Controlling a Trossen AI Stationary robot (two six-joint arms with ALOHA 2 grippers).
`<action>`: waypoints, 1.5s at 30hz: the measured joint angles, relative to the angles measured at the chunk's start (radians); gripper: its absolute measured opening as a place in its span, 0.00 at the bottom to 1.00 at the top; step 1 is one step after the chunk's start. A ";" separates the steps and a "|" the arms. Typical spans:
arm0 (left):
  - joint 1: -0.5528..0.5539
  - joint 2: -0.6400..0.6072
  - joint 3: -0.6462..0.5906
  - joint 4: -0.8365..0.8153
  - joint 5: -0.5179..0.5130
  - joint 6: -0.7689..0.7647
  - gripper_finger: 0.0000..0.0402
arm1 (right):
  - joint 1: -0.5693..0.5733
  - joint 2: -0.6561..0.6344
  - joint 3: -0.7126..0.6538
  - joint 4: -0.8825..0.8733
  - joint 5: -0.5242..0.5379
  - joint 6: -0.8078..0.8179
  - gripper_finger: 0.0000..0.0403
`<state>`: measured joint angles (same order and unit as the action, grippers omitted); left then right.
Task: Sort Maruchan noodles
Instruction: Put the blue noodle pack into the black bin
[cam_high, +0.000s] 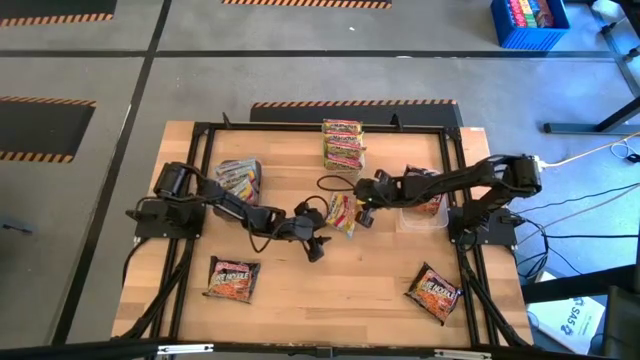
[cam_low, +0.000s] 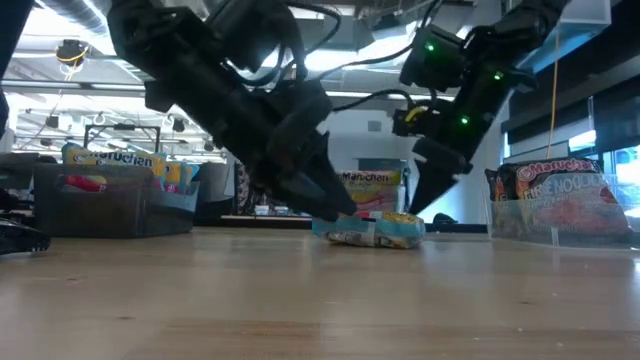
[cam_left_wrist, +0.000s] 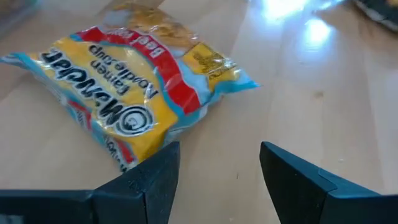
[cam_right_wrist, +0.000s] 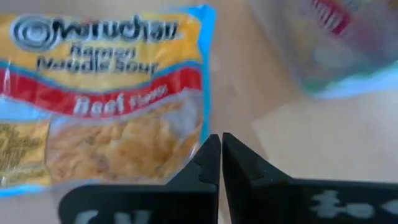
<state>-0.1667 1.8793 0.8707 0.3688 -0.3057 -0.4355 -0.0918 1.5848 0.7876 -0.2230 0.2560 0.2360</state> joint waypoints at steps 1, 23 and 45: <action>0.003 0.000 0.000 -0.012 -0.009 0.000 0.54 | 0.000 0.000 -0.010 0.007 -0.006 0.011 0.00; 0.035 -0.262 0.000 -0.367 0.074 0.093 0.54 | 0.147 0.036 -0.024 0.124 -0.109 0.048 0.00; 0.257 -0.236 0.001 -0.242 0.273 0.124 0.54 | 0.244 0.101 -0.023 0.354 -0.031 0.066 0.03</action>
<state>0.0904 1.6434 0.8719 0.1268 -0.0330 -0.3119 0.1520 1.6855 0.7642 0.1314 0.2253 0.3019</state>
